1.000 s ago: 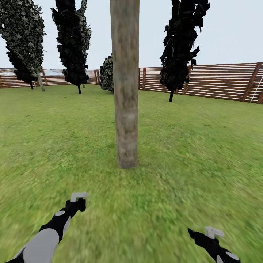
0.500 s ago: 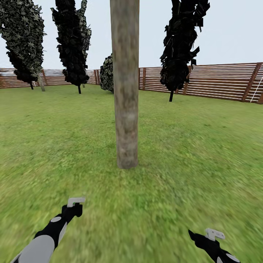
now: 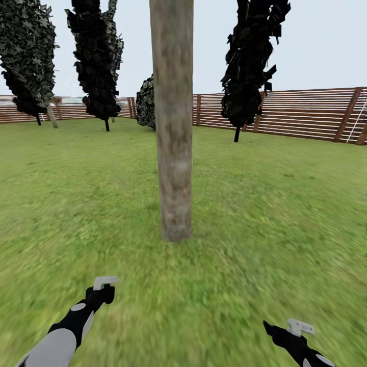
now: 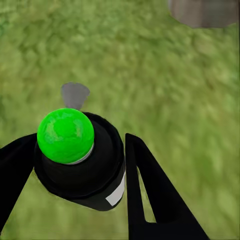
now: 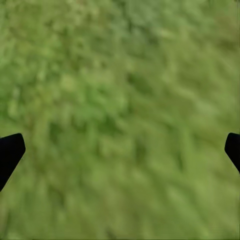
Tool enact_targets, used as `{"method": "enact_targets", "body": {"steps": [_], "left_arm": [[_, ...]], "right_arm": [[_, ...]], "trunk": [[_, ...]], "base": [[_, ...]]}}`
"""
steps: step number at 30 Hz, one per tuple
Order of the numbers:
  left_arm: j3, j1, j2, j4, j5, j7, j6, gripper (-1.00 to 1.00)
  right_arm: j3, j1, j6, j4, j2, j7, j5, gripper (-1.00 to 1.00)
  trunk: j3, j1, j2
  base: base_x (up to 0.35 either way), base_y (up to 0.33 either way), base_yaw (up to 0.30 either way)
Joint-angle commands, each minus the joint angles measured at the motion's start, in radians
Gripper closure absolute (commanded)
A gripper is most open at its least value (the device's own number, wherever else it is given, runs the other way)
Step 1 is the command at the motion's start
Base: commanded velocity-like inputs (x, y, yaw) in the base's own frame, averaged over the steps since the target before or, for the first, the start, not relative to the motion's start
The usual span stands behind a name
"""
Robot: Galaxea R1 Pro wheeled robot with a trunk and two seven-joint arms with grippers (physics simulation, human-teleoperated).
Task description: In the garden, pick up the pesticide atomizer on the floor and spray pesticide onto both trees until each tree trunk is fully covered.
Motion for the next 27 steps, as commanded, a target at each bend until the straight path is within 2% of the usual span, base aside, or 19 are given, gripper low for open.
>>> {"method": "enact_targets", "body": {"steps": [1, 7, 27], "left_arm": [[0.000, 0.000, 0.000, 0.000, 0.000, 0.000, 0.000, 1.00], [0.000, 0.000, 0.000, 0.000, 0.000, 0.000, 0.000, 1.00], [-0.001, 0.000, 0.000, 0.000, 0.000, 0.000, 0.000, 1.00]], "right_arm": [[0.000, 0.000, 0.000, 0.000, 0.000, 0.000, 0.000, -1.00], [0.000, 0.000, 0.000, 0.000, 0.000, 0.000, 0.000, -1.00], [0.001, 0.000, -0.001, 0.000, 0.000, 0.002, 0.000, -1.00]], "trunk": [[0.000, 0.000, 0.000], [0.000, 0.000, 0.000], [0.000, 0.000, 0.000]], "base": [[0.297, 0.162, -0.235], [0.152, 0.191, -0.272], [0.017, 0.211, -0.275]]}}
